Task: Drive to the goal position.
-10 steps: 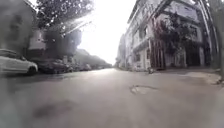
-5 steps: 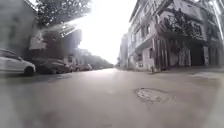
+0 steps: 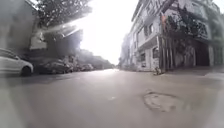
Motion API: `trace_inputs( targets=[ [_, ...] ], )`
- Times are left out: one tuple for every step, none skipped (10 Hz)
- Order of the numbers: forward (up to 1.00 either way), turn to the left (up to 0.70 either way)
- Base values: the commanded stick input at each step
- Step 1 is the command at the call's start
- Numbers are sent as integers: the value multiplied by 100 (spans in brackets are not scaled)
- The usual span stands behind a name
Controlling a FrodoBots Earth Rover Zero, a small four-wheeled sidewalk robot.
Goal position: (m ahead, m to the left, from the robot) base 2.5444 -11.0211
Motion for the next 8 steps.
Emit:
trace_inputs(
  targets=[
    [100, -34],
    [100, -34],
    [100, -34],
    [100, -34],
    [100, -32],
    [100, -8],
    [100, 6],
    [100, 6]
  ],
)
